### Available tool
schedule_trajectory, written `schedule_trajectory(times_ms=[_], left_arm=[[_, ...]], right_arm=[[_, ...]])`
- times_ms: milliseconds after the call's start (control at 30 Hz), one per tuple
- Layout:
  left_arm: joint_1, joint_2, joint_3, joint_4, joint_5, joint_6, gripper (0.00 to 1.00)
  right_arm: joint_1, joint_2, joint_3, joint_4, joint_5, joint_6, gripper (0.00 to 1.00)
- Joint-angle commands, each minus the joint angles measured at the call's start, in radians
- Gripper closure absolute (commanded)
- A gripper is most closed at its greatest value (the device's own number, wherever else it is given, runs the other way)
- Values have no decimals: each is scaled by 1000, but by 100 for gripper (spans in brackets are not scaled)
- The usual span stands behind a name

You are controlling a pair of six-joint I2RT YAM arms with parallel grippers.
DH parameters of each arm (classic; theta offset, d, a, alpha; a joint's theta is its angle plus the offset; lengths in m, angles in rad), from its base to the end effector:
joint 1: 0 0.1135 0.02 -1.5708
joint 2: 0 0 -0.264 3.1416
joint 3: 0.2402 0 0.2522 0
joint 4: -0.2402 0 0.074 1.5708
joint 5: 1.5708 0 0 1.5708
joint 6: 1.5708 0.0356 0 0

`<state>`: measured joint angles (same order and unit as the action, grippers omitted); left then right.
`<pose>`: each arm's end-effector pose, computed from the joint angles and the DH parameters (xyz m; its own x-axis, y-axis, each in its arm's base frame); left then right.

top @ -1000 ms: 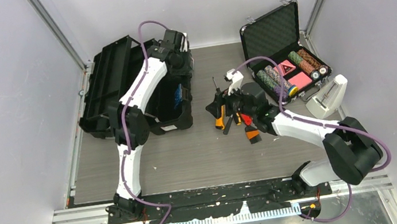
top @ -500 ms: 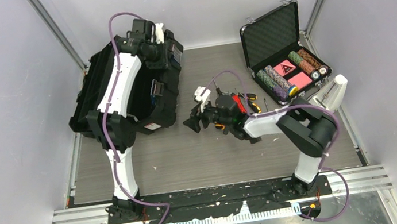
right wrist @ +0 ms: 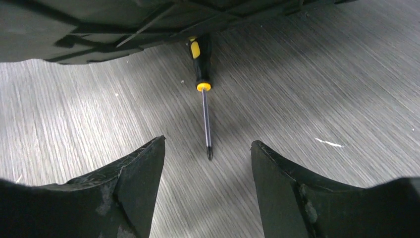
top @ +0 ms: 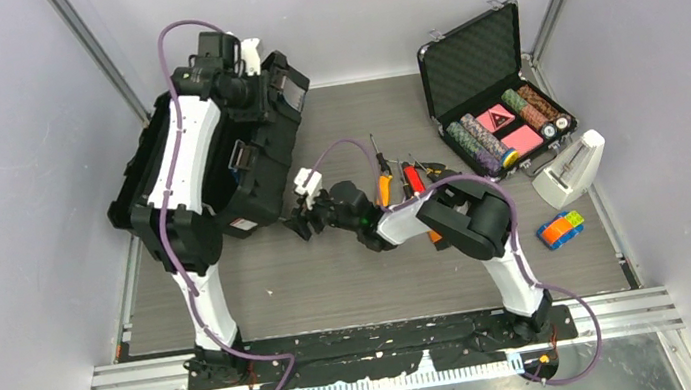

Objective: Pack the tool kit

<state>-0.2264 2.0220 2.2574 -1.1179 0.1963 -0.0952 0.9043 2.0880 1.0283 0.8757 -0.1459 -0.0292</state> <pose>0.4160 -0.1030 0.3824 -0.7816 0.0844 -0.6180 0.2678 0.9402 -0.2103 0.2618 0.3412 0.1387 -0.0878 -0.1583 -0.9835 -0.8689 0.4949 -0.0021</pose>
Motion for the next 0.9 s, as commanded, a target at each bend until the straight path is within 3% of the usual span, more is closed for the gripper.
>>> schedule_trajectory(times_ms=[0,167,500,733,867], left_arm=[[56,-135,20,104,-15,78,100],[78,-159,-2,105,-6,78,100],[115,-178,-22,109,-3,79,100],[132,-186,-33,109,-8,85,100],[138,-191,-46,113,-8,82,100]], right_arm=[[43,26,111,-50,116,-8,31],[66,85,190,-182,230,50,33],[78,137,313,-358,276,106,41],[95,168,413,-567,286,109,63],[105,168,442,-647,292,98,68]])
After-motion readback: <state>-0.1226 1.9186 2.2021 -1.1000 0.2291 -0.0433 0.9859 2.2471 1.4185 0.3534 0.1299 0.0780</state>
